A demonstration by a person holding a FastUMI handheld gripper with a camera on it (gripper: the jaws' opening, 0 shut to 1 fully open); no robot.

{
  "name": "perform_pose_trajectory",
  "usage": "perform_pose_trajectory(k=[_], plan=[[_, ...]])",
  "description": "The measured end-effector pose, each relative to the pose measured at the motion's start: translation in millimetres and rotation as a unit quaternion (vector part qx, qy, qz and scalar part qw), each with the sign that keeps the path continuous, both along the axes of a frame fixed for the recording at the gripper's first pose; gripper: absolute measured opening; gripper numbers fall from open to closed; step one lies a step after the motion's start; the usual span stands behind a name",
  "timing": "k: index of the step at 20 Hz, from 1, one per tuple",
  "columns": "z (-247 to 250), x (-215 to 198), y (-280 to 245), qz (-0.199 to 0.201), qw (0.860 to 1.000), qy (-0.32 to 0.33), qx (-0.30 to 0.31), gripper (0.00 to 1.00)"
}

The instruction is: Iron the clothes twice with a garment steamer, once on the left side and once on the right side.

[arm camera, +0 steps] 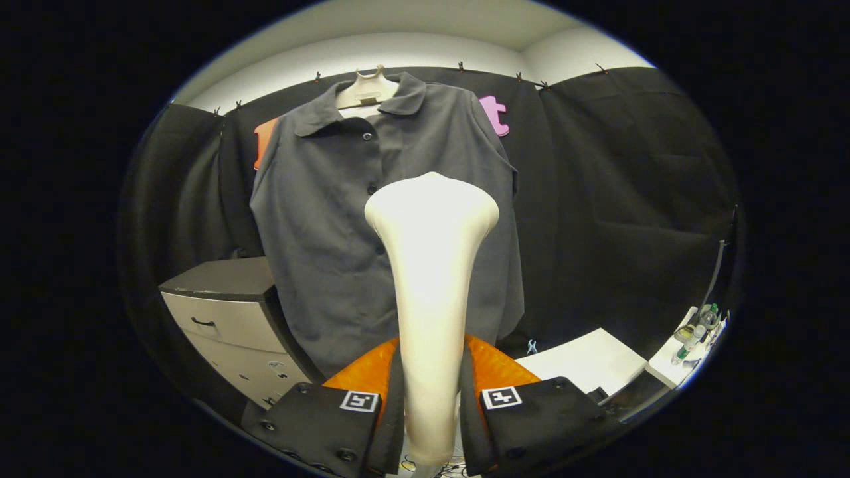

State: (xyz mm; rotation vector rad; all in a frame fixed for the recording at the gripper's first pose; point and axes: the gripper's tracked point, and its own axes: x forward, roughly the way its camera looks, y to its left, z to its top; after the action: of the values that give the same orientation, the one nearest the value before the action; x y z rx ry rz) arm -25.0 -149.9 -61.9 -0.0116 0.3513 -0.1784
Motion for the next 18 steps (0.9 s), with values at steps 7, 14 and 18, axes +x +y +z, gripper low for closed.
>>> perform_pose_trajectory(k=[7, 14, 18], plan=[[46, 2, 46, 0.02, 0.999, -0.045, -0.006, 0.43], [69, -8, 74, 0.03, 0.997, -0.067, -0.013, 0.43], [63, -11, 80, 0.026, 0.998, -0.063, -0.015, 0.42]])
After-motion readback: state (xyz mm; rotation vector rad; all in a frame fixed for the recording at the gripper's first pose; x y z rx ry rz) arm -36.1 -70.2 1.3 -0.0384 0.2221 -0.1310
